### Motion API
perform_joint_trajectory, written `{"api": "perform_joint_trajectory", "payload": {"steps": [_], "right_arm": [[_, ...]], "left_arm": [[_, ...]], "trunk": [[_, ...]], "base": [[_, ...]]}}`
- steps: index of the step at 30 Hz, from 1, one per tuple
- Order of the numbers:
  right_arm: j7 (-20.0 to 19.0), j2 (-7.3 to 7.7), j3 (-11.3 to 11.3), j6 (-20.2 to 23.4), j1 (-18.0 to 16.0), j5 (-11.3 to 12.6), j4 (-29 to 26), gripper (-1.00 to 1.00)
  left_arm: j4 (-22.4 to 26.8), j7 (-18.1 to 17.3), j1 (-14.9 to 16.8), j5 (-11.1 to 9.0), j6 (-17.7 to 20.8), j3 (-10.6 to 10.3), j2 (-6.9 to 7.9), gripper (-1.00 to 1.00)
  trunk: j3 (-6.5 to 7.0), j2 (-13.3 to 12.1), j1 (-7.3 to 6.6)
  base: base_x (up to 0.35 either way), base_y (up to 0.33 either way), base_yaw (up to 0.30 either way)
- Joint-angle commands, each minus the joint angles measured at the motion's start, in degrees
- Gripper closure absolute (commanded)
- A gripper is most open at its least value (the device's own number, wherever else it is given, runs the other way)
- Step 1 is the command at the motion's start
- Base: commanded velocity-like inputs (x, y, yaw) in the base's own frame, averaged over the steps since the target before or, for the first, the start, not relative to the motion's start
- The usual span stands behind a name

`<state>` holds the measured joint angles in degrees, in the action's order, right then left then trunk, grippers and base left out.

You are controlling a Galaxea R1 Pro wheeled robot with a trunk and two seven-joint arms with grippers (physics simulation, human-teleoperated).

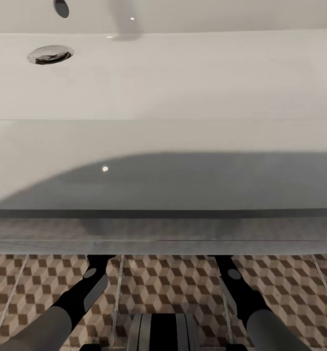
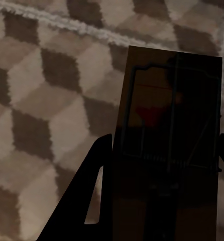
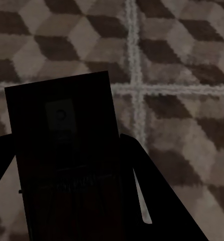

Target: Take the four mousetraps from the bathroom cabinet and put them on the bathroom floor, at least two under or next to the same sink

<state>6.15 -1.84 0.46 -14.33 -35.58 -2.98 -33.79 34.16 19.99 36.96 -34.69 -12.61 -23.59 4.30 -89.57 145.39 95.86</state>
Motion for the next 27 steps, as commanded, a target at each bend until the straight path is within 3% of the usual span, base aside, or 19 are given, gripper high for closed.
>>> {"api": "perform_joint_trajectory", "payload": {"steps": [1, 27], "right_arm": [[0.2, -0.01, 0.0, -0.2, 0.0, -0.1, 0.0, 1.0], [0.3, -0.01, 0.0, -0.2, 0.0, -0.1, 0.0, 1.0]], "left_arm": [[0.0, 0.6, 0.0, -0.4, -0.3, -0.5, 0.08, 1.0], [0.0, 1.1, 0.0, -0.3, -0.4, -0.6, -0.03, 1.0]], "trunk": [[-0.03, 0.0, -0.01], [-0.03, 0.0, -0.01]], "base": [[0.0, 0.0, 0.0], [-0.036, 0.0, 0.0]]}}
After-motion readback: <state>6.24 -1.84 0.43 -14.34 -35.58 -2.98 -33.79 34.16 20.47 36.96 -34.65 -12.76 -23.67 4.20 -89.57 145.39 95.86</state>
